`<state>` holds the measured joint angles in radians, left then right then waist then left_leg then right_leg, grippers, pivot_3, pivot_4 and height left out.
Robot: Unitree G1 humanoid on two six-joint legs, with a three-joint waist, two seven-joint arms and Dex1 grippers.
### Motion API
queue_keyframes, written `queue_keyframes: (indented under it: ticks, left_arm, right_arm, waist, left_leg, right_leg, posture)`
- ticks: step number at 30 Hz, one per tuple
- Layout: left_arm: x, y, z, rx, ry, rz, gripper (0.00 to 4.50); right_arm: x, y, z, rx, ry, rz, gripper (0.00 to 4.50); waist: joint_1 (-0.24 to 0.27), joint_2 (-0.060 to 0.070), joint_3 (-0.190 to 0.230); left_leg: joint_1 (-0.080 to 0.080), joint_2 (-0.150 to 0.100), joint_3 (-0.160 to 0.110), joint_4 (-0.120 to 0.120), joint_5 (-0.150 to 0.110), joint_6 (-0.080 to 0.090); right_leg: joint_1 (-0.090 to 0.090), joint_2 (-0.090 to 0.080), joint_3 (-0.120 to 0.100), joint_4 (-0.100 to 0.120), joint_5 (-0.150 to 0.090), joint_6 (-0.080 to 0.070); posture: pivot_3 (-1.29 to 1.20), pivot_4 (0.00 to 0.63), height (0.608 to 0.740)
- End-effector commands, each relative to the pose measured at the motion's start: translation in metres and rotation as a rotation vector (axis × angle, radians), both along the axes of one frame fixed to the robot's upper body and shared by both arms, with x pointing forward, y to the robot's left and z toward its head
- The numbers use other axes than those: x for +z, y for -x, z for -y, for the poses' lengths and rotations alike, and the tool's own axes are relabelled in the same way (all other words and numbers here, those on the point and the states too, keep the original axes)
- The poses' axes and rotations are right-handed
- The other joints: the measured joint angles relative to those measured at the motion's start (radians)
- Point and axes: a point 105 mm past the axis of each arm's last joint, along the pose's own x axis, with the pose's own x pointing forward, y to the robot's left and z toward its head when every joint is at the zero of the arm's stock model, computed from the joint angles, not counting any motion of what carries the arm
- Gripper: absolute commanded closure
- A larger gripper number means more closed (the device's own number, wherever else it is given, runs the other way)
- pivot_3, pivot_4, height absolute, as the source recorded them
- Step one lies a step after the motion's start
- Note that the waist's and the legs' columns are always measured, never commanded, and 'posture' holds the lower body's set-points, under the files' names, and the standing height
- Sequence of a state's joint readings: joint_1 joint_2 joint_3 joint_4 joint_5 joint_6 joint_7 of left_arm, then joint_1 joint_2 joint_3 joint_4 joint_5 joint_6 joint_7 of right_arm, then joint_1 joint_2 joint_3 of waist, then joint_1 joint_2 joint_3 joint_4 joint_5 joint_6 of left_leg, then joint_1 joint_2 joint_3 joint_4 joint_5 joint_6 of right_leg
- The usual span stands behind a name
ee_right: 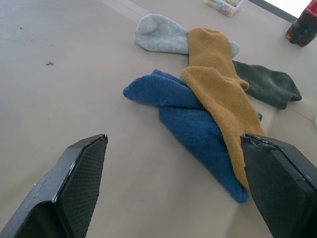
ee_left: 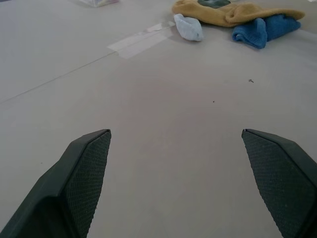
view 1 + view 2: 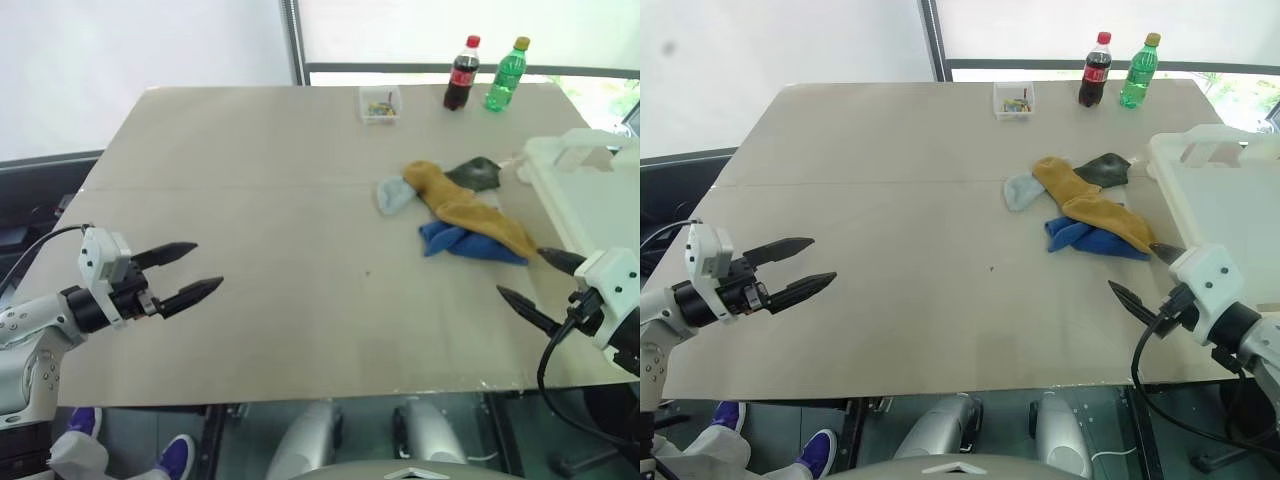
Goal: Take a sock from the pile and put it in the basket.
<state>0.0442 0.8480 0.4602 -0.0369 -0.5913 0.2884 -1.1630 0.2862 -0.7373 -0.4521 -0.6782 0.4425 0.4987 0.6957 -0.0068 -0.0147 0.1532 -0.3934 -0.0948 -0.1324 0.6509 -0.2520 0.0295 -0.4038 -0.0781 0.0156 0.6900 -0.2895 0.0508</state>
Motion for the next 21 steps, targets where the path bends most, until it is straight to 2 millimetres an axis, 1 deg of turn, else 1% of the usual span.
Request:
queue_keyframes:
  ticks: [1,4,7,9,13,18,21]
  left_arm:
    - [0.014,-0.001,0.004,-0.016,-0.027,0.047,0.00]
    - [0.017,-0.004,0.012,-0.031,0.004,0.042,0.00]
    - [0.018,-0.007,0.020,-0.051,0.019,0.045,0.00]
    - [0.018,-0.010,0.025,-0.064,0.044,0.041,0.00]
    - [0.015,-0.010,0.037,-0.128,0.046,0.038,0.00]
    - [0.020,-0.015,0.067,-0.216,0.111,0.068,0.00]
    - [0.019,-0.014,0.091,-0.293,0.147,0.078,0.00]
  right_arm:
    - [0.010,0.001,0.000,0.003,-0.018,0.050,0.07]
    - [0.009,0.000,-0.001,-0.006,-0.035,0.043,0.07]
    - [0.009,-0.005,0.002,-0.049,0.006,0.067,0.07]
    - [0.006,-0.007,0.002,-0.054,0.003,0.035,0.07]
    - [0.005,-0.020,0.005,-0.104,0.012,0.059,0.07]
    - [-0.002,-0.050,0.004,-0.146,0.027,0.072,0.07]
    - [-0.005,-0.069,0.000,-0.154,0.025,0.091,0.07]
  waist:
    - [0.000,0.000,0.000]
    - [0.001,0.000,0.000]
    - [0.003,0.000,0.000]
    - [0.002,0.000,0.000]
    - [-0.003,0.000,0.000]
    - [-0.003,0.000,0.000]
    - [-0.004,0.000,0.000]
  left_leg:
    - [0.000,0.000,0.000,0.000,0.000,0.000]
    - [0.000,0.000,0.000,0.000,0.000,0.000]
    - [0.000,0.000,0.000,0.000,0.000,0.000]
    - [0.000,0.000,0.000,0.000,0.000,0.000]
    - [0.000,0.000,0.000,0.000,0.000,0.000]
    - [0.000,0.000,0.000,0.000,0.000,0.000]
    - [0.000,0.000,0.000,0.000,0.001,-0.001]
  right_leg:
    - [0.000,0.000,0.000,0.000,0.000,0.000]
    - [0.000,0.000,0.000,0.000,0.000,0.000]
    - [0.000,0.000,0.000,0.000,0.000,0.000]
    - [0.000,0.000,0.000,0.000,0.000,0.000]
    - [0.000,0.000,0.000,0.000,0.000,0.000]
    - [0.000,0.000,0.000,0.000,0.000,0.000]
    - [0.000,0.000,0.000,0.000,0.000,0.000]
  posture:
    - [0.00,0.150,0.740]
    - [0.00,0.150,0.740]
    - [0.00,0.150,0.740]
    - [0.00,0.150,0.740]
    - [0.00,0.150,0.740]
    - [0.00,0.150,0.740]
    - [0.00,0.150,0.740]
